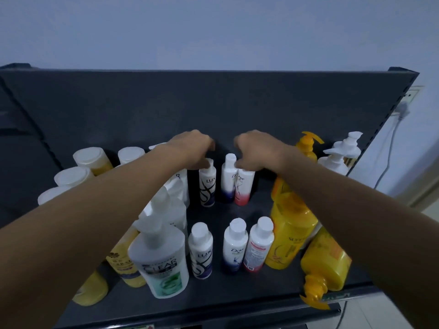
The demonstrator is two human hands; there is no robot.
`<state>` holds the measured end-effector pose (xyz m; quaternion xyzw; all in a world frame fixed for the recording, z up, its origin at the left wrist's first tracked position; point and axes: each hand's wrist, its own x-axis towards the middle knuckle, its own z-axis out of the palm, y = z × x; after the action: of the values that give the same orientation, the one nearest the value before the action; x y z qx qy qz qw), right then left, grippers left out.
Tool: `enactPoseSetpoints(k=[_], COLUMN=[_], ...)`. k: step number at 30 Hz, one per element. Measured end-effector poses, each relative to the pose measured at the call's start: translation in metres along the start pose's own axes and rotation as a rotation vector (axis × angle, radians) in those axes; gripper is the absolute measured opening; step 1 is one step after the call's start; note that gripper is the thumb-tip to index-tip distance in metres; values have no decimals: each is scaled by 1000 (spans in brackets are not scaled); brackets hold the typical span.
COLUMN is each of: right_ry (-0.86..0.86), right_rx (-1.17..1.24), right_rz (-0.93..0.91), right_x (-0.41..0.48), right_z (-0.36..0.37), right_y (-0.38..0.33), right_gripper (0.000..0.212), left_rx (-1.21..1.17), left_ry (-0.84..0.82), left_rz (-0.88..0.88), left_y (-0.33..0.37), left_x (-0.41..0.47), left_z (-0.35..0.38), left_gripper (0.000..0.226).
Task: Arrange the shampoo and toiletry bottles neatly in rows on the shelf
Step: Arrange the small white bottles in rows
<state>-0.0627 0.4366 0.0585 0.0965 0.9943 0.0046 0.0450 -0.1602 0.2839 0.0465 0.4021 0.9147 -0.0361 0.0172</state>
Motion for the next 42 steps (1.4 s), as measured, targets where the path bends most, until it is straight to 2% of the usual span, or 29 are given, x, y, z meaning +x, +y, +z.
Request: enactPoseSetpoints(k=[3,6,11,15,23,28,32,35,39,42], right_ry=[-40,-2,-5,31,-14,-48,-9,19,16,46], right_rx=[-21,-51,114,146,171,175,177,189,158,145], right_rz=[28,53,20,-46,-185,-212,-210,-183,-129,-92], right_x=[27,39,45,35,-9,-33,-45,-52,-59,-68], right_z=[29,42,50,48,49,53,57,56,47,31], right_y=[-4,-6,7,7,-10,-14,-17,-19,-20,-14], right_gripper=[33,38,29,21,14,15,15,24,56,61], left_rx=[20,6,-12,162,147,134,141,157,155,174], left_ry=[-42,-16,34,66,55,38,24,-8,-68,-108], left_rz=[21,25,33,58,139,146,151,147,123,115], left_y=[-3,-4,-4,-3,-2,-2,1,5,6,5], left_x=[11,16,19,12,-25,-41,-49,-50,-49,-48], left_z=[11,18,20,16,15,18,17,16,18,18], left_gripper=[48,39,30,20,25,27,26,28,34,39])
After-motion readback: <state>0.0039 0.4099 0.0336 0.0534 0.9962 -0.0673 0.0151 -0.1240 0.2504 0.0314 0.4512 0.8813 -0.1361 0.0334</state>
